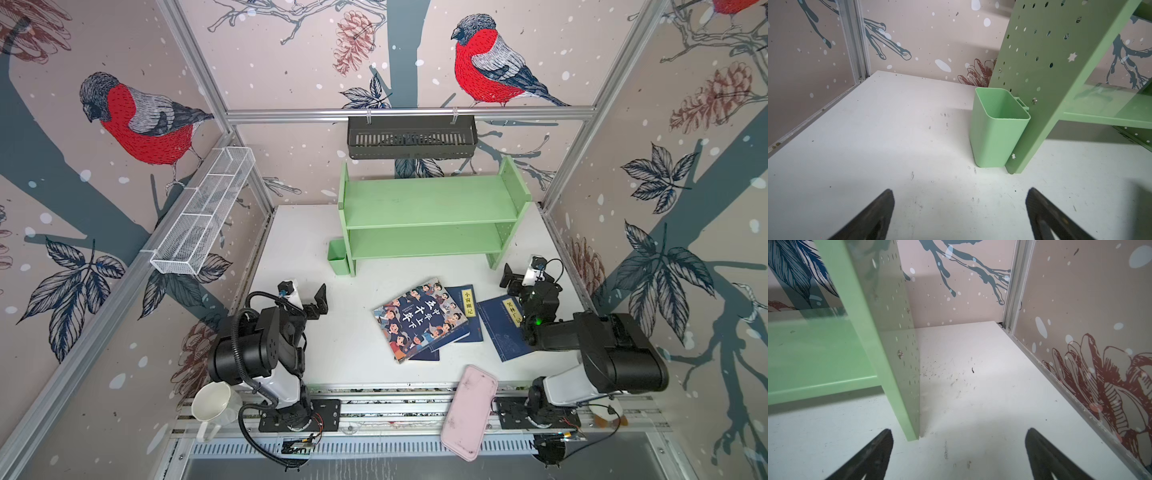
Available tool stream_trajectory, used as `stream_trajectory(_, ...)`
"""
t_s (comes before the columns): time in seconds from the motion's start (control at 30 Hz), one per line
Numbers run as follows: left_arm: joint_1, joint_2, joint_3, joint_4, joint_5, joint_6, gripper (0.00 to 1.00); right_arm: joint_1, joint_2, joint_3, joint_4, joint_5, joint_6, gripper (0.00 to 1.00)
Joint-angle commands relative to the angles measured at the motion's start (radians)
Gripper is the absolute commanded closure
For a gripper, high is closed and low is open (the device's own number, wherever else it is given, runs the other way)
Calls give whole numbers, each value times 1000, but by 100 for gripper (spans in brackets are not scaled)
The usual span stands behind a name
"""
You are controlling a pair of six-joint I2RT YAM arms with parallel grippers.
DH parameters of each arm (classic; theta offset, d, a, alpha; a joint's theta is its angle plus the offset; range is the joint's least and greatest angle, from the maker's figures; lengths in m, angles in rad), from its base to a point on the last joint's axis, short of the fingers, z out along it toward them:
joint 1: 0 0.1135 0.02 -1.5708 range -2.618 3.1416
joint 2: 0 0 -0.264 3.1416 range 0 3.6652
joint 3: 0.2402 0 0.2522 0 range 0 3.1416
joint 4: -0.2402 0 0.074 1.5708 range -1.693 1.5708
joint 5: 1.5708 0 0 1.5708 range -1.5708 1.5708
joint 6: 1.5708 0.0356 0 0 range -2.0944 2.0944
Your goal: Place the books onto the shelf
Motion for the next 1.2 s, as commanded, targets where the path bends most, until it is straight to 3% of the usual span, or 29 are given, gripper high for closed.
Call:
stream_trajectory(0.0,-1,0,2,223,-10,16,1,2,-5,-1,14,-14,0,0)
stream_trajectory(1.17,-1,1,2,224,-11,17,1,14,-5,0,18,10,-6,0)
